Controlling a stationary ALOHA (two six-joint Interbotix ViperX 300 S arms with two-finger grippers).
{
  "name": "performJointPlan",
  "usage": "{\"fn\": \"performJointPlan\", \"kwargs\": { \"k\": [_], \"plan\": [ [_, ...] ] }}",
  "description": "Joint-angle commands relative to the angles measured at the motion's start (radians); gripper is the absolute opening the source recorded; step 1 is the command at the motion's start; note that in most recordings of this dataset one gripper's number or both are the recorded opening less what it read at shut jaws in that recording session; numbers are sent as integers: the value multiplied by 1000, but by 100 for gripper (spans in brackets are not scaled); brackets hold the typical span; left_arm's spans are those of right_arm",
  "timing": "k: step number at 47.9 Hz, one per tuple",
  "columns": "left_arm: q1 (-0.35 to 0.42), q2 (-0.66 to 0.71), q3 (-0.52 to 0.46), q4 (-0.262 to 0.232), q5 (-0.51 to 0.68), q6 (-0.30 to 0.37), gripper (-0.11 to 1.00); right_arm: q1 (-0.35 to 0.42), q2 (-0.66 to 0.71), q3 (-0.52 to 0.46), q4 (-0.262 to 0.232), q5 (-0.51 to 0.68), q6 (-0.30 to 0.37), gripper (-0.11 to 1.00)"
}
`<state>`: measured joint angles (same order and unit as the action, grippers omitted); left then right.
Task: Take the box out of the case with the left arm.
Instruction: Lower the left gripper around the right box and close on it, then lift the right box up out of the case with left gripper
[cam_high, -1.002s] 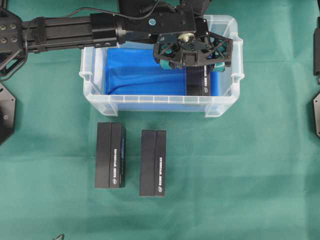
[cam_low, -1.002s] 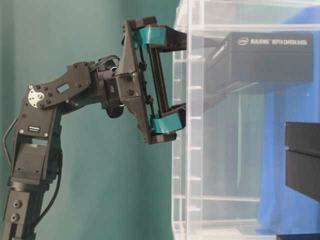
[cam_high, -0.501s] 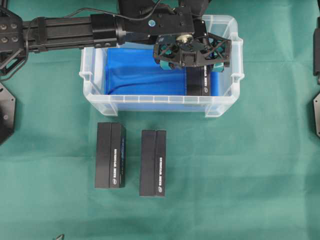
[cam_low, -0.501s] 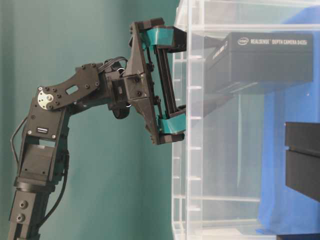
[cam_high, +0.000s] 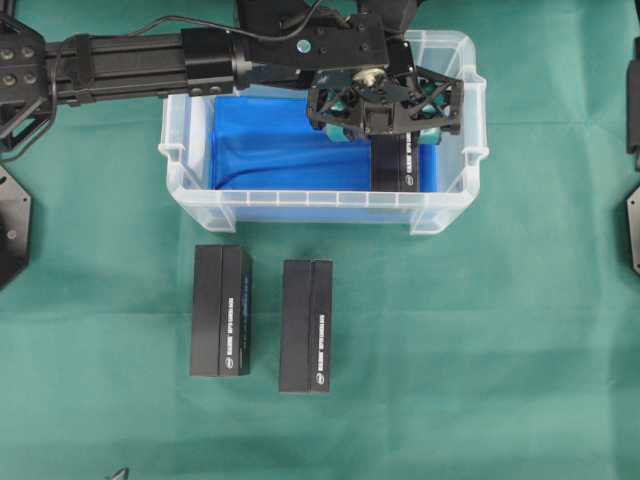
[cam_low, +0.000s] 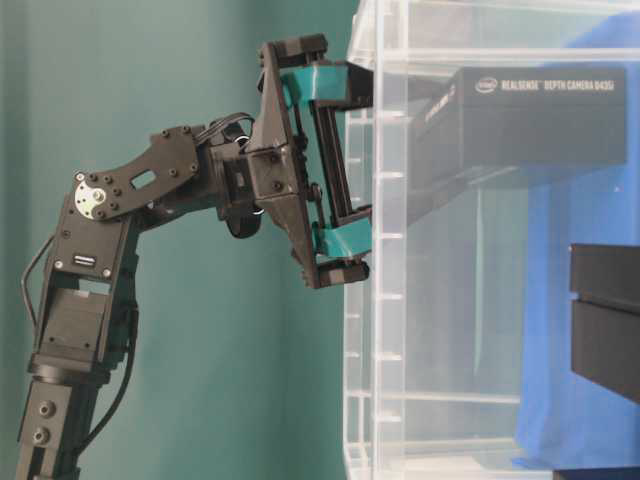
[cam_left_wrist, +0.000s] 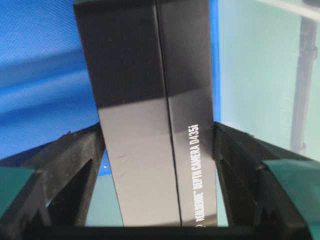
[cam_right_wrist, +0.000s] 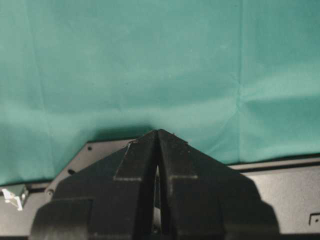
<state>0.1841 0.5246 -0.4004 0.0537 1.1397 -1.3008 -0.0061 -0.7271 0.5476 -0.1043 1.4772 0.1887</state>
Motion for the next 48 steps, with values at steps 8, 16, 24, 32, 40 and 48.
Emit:
{"fn": "performJointPlan", "kwargs": {
  "k": [8,16,24,32,40,48],
  "plan": [
    [-2,-18,-11,-12,6,0,61,-2,-8,-11,2,-6,-2,1],
    [-2,-20,-11,-14,25,0,61,-2,-8,-11,0,-6,-2,1],
    [-2,-20,-12,-17,26,0,61,-2,-8,-11,0,-6,-2,1],
    [-2,-21,-15,-18,31,0,61,-2,-8,-11,0,-6,-2,1],
    [-2,-26,-18,-21,55,0,61,-2,-8,-11,0,-6,-2,1],
    [-2,-29,-20,-21,60,0,61,-2,-8,-11,-2,-6,-2,1]
  ]
}}
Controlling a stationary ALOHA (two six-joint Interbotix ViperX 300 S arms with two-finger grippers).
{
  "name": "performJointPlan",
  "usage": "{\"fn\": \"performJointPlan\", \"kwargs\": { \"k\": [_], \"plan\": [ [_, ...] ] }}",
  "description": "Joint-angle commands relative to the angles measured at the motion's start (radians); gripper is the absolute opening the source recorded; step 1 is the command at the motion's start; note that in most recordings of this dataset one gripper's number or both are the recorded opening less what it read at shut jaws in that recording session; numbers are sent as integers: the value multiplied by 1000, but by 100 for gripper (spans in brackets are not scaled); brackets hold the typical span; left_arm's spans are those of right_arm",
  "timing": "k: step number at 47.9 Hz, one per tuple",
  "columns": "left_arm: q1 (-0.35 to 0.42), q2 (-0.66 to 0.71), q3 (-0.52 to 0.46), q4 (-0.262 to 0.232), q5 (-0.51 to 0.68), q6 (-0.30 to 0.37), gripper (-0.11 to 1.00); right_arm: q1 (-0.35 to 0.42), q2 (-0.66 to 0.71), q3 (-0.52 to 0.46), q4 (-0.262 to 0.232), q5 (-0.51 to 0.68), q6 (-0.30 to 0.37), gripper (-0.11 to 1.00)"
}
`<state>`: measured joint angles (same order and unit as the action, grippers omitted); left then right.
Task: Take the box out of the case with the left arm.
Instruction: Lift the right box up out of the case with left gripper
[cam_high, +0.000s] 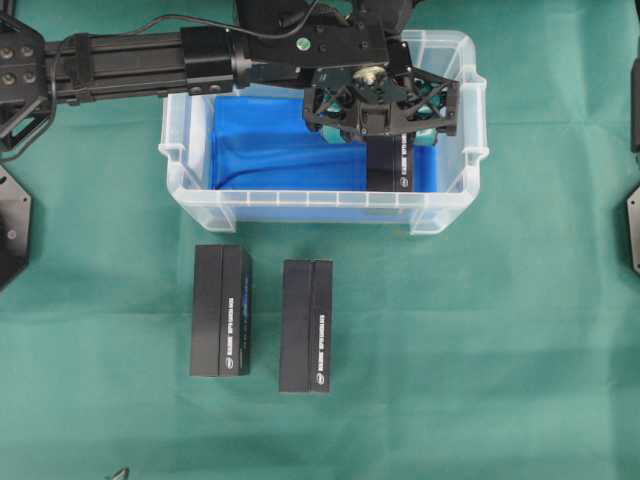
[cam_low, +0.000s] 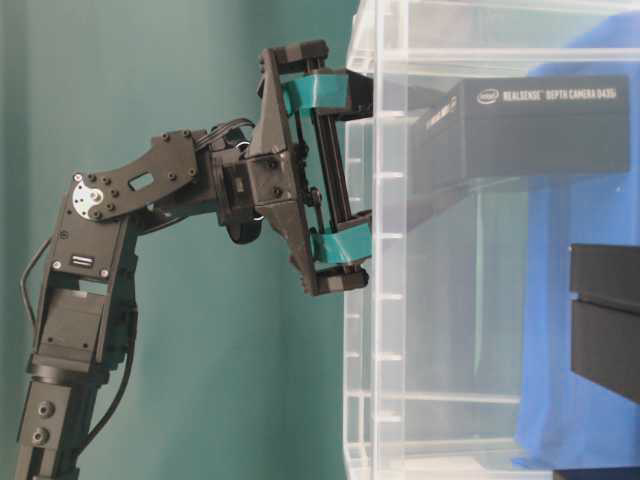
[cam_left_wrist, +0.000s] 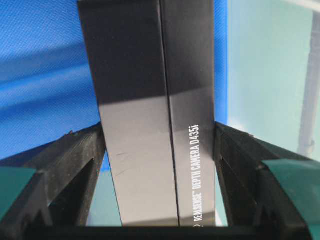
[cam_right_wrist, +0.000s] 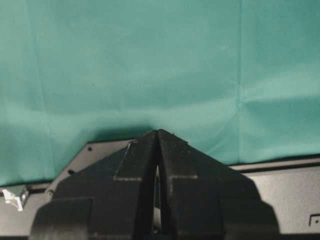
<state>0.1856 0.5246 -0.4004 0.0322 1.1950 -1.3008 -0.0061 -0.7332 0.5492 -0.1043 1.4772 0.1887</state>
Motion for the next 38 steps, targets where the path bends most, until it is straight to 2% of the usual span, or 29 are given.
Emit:
{"fn": "performJointPlan", "kwargs": {
  "k": [1,18,38],
  "plan": [
    [-3,-29,-21,0,5,0,61,-2,-2,-12,-2,-6,-2,1],
    [-3,-38,-86,0,40,0,61,-2,-2,-12,-3,-6,-2,1],
    [-3,-44,-304,0,242,8,61,-2,-2,-12,-5,-28,-2,1]
  ]
}}
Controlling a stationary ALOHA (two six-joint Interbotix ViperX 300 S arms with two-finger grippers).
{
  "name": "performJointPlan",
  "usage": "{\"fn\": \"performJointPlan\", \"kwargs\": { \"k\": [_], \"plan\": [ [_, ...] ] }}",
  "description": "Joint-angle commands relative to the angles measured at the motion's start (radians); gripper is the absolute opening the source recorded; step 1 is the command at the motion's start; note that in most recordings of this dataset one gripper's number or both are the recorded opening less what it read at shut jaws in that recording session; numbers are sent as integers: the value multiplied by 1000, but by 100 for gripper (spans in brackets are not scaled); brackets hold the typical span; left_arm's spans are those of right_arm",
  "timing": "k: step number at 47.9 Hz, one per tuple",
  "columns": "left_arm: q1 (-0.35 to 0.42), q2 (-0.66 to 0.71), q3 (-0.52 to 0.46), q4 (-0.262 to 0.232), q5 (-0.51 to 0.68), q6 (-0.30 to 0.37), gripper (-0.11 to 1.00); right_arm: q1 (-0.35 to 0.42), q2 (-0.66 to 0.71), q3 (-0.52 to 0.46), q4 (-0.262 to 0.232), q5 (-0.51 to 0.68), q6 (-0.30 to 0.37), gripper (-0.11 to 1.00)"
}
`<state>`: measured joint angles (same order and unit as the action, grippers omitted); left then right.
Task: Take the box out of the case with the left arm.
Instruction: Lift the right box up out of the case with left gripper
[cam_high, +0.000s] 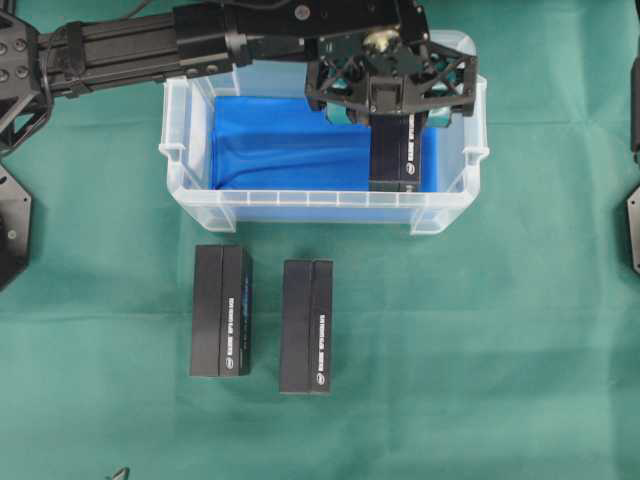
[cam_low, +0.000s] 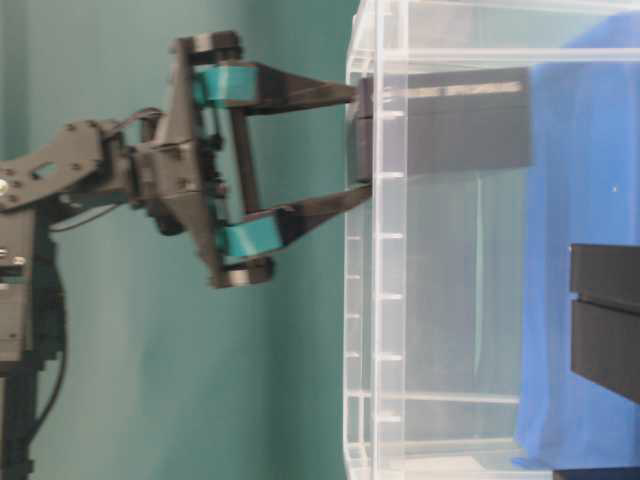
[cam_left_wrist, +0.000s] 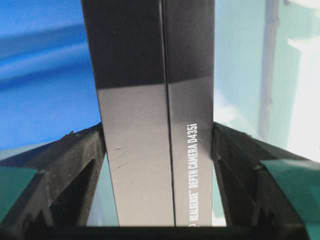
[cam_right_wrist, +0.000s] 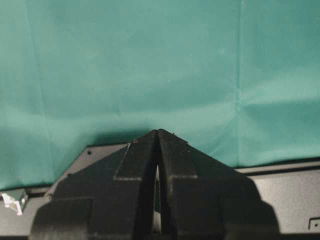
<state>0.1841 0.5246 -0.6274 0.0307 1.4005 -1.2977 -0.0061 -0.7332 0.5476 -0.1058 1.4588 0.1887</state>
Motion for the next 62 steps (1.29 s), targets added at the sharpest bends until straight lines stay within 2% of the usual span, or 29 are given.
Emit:
{"fn": "performJointPlan", "kwargs": {
  "k": [1,20,32,62],
  "plan": [
    [-2,-41,-89,2,48,5,61,-2,-2,-11,-3,-11,-2,1],
    [-2,14,-339,2,233,5,61,-2,-2,-11,-3,-9,-2,1],
    [-5,51,-443,2,305,3,61,-2,-11,-11,-3,-8,-2,1],
    [-14,55,-454,2,322,-5,61,-2,-14,-11,-3,-8,-2,1]
  ]
}}
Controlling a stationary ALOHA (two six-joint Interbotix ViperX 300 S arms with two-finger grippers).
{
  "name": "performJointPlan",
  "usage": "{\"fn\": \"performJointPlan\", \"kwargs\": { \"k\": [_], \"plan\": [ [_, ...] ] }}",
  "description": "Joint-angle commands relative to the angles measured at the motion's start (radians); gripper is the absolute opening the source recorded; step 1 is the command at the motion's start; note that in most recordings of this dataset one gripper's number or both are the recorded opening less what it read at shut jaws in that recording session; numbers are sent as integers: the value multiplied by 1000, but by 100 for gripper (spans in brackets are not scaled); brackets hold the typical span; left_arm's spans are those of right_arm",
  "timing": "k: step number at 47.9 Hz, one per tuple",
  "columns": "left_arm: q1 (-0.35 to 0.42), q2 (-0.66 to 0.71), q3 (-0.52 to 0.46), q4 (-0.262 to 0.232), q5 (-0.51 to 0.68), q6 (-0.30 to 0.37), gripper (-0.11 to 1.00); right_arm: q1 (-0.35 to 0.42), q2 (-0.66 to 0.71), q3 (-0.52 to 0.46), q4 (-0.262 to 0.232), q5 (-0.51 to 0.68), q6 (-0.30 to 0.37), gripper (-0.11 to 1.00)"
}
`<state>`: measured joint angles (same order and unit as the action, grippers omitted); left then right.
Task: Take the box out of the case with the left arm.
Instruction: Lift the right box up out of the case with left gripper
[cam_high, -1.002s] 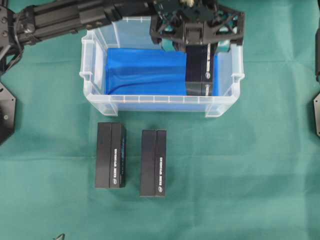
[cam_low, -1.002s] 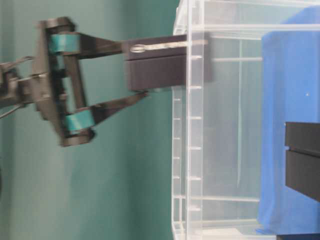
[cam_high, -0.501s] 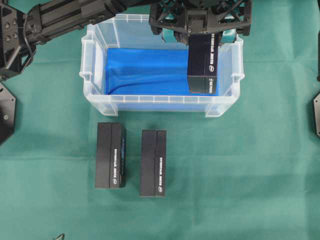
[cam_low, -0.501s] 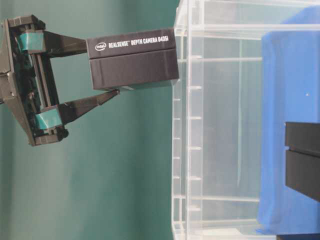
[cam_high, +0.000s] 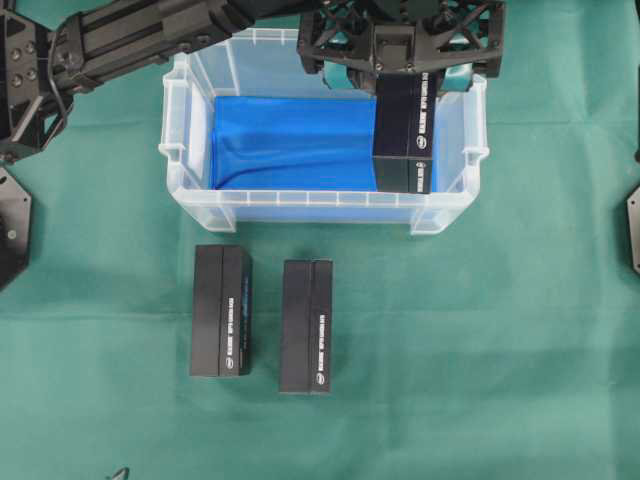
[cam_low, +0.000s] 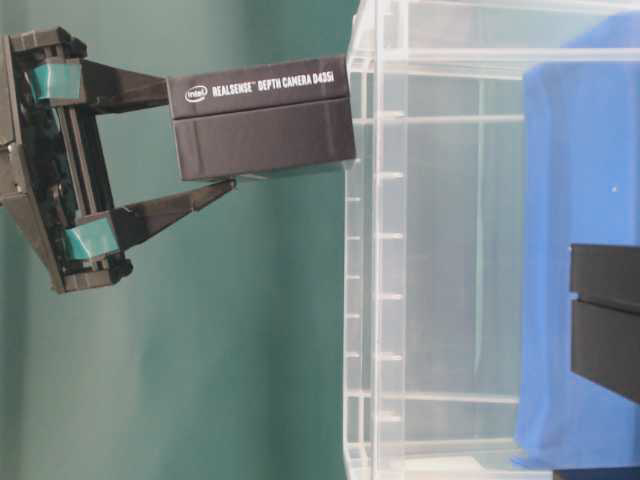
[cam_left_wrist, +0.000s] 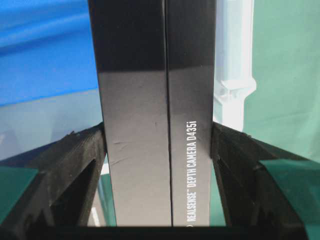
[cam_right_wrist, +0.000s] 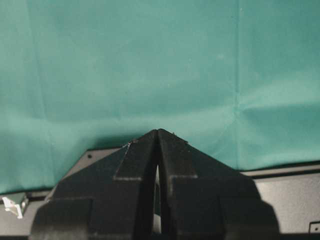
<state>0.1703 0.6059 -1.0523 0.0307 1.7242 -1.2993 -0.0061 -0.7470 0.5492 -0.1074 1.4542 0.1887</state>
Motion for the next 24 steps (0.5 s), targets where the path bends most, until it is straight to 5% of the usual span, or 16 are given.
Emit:
{"fn": "performJointPlan", "kwargs": {
  "k": [1,24],
  "plan": [
    [0,-26,-31,2,-2,-2,61,-2,0,-12,-2,-3,-2,1],
    [0,-26,-31,2,0,-3,60,0,0,-12,-2,-3,-3,1]
  ]
}}
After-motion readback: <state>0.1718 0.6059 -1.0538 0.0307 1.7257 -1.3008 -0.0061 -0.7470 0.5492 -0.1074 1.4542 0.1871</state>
